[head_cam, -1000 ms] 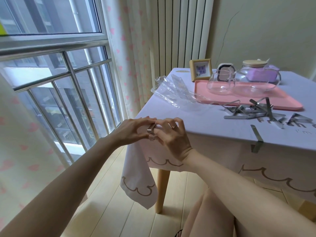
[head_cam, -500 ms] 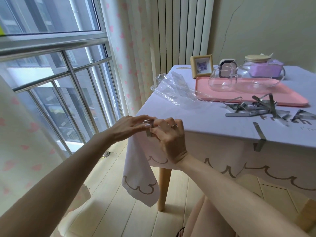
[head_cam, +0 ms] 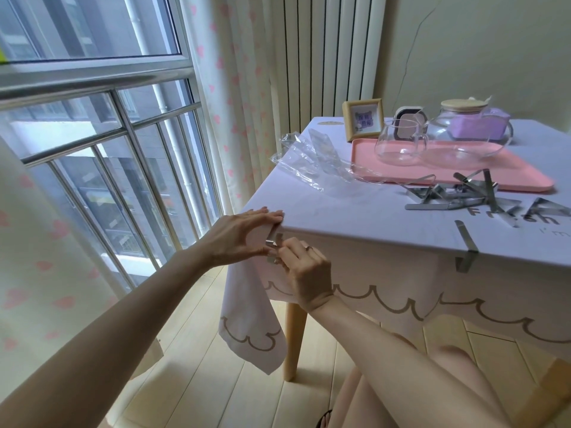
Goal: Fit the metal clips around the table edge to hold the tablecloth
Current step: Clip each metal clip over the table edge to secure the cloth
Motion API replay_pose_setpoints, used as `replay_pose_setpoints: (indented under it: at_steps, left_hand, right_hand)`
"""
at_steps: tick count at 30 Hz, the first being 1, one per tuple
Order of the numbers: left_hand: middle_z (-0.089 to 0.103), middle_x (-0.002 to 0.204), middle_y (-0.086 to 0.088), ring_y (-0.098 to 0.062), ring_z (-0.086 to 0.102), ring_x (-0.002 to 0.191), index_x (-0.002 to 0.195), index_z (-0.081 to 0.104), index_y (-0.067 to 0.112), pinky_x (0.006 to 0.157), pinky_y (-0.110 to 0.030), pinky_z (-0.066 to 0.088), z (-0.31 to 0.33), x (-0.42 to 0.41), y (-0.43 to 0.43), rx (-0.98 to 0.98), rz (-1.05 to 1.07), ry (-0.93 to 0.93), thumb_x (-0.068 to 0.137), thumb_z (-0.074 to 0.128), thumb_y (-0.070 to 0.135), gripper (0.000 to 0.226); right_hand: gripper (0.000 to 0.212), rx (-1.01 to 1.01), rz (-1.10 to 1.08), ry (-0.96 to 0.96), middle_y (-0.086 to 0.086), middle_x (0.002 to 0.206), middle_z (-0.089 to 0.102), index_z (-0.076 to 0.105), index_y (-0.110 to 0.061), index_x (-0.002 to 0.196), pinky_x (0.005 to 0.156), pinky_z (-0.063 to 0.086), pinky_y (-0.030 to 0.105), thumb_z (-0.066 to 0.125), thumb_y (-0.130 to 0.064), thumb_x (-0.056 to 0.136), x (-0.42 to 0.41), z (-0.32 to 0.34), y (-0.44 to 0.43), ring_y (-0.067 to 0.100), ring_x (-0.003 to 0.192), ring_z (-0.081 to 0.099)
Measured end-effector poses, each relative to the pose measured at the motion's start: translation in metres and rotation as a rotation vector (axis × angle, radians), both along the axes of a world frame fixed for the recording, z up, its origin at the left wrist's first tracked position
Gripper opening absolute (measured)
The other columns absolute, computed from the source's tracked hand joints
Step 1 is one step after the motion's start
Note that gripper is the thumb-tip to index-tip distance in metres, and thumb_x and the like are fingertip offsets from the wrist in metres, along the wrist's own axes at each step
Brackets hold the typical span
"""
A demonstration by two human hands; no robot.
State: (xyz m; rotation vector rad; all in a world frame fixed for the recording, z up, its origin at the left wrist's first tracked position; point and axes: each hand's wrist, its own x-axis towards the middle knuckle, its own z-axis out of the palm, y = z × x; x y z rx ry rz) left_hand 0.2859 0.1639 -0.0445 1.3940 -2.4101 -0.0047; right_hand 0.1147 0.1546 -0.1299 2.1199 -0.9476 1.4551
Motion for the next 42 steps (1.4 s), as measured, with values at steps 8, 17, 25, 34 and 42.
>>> replay_pose_setpoints:
  at_steps: [8,17,25,34,42]
  left_hand:
    - [0.031,0.142,0.02,-0.009,0.026,0.133,0.139,0.039,0.03,0.102,-0.028,0.033,-0.012,0.002,-0.005,-0.095,-0.034,0.02,0.077,0.03,0.078,0.079]
    - [0.046,0.137,0.013,-0.01,0.033,0.13,0.137,0.043,0.03,0.09,-0.037,0.05,-0.012,-0.003,-0.004,-0.167,0.015,0.035,0.081,0.045,0.061,0.064]
    - [0.065,0.119,0.002,-0.025,0.058,0.113,0.116,0.066,0.023,0.071,-0.038,0.057,-0.024,-0.014,-0.007,-0.364,0.096,0.09,0.074,0.061,0.044,0.047]
    - [0.065,0.117,0.011,-0.019,0.063,0.107,0.119,0.064,0.026,0.058,-0.019,0.047,-0.022,-0.021,-0.006,-0.502,0.116,-0.029,0.076,0.063,0.028,0.043]
    - [0.07,0.107,0.008,-0.02,0.069,0.094,0.111,0.068,0.026,0.049,-0.023,0.049,-0.026,-0.031,-0.011,-0.598,0.205,-0.079,0.073,0.074,0.023,0.038]
  right_hand:
    - [0.03,-0.102,0.0,0.119,0.001,0.077,0.066,0.064,-0.014,0.071,0.045,0.037,0.028,0.053,-0.028,0.096,-0.008,0.002,-0.003,0.02,0.053,0.052]
    - [0.015,0.035,0.044,0.147,0.002,0.071,0.059,0.063,-0.014,0.075,0.044,0.041,0.029,0.06,-0.026,0.085,-0.007,0.004,-0.006,0.022,0.052,0.054]
    - [0.036,0.078,-0.051,0.006,0.007,0.094,0.059,0.053,-0.016,0.097,0.074,0.046,0.032,0.075,-0.03,0.072,-0.024,0.01,0.0,0.024,0.085,0.052]
    - [0.053,0.236,-0.129,0.07,-0.001,0.106,0.063,0.063,-0.018,0.106,0.09,0.04,0.034,0.064,-0.059,0.072,-0.013,0.031,-0.01,0.02,0.097,0.059]
    - [0.054,0.216,-0.173,-0.007,0.002,0.086,0.062,0.057,-0.013,0.094,0.071,0.03,0.028,0.078,-0.05,0.062,-0.008,0.04,-0.013,0.023,0.075,0.058]
